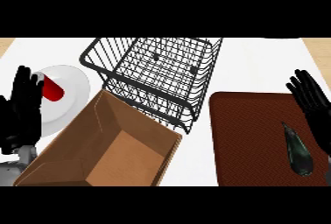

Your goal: Pick the eggplant from the tray and place it in the tiered basket

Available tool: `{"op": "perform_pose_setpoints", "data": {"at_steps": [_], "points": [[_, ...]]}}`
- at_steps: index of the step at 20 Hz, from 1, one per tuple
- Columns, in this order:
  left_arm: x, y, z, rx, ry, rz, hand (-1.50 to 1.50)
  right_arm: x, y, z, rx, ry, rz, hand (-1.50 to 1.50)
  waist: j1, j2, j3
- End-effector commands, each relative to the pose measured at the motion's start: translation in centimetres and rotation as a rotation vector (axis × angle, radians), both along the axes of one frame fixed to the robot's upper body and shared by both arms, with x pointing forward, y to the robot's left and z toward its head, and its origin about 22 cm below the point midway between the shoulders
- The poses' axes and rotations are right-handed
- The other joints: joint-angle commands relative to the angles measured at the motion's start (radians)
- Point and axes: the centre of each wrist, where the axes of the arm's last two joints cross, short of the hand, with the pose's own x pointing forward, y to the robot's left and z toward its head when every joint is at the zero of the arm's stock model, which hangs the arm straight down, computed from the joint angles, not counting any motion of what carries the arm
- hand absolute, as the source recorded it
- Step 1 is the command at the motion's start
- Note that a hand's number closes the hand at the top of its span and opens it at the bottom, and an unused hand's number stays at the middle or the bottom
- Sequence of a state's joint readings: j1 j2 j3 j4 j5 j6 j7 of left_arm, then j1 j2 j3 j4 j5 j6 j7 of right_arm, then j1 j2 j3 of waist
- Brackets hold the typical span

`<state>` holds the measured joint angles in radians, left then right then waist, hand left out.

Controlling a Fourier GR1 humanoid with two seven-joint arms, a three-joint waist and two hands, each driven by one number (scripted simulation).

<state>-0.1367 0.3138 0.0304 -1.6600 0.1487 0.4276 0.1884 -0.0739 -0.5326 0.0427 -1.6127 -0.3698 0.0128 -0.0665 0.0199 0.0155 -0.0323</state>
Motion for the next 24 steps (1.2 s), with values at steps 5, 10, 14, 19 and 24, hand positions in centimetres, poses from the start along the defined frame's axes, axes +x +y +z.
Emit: {"op": "perform_pose_setpoints", "data": {"at_steps": [5, 10, 14, 19, 24], "points": [[-1.0, 1.6, -2.6, 0.018, 0.159, -0.276, 0.0, 0.9, 1.9, 1.8, 0.104, -0.017, 0.042, 1.5, -0.023, -0.018, 0.031], [-0.7, 0.3, -3.2, 0.013, 0.227, -0.343, 0.0, -1.2, -3.9, -5.4, -0.044, 0.333, -0.645, -1.5, -0.037, -0.003, 0.03], [-0.3, -1.1, -4.1, -0.007, 0.224, -0.394, 0.0, -0.7, -2.5, -4.9, -0.21, 0.218, -0.667, -1.5, -0.023, -0.014, 0.032], [-0.9, 1.3, -3.4, 0.009, 0.243, -0.383, 0.0, -1.7, -5.1, 2.4, -0.563, 0.278, -0.578, -1.5, -0.027, -0.018, 0.028], [-1.1, -0.8, -4.3, -0.006, 0.241, -0.401, 0.0, -1.5, -5.0, 6.5, -0.898, 0.524, -0.425, -1.5, -0.015, -0.016, 0.025]]}}
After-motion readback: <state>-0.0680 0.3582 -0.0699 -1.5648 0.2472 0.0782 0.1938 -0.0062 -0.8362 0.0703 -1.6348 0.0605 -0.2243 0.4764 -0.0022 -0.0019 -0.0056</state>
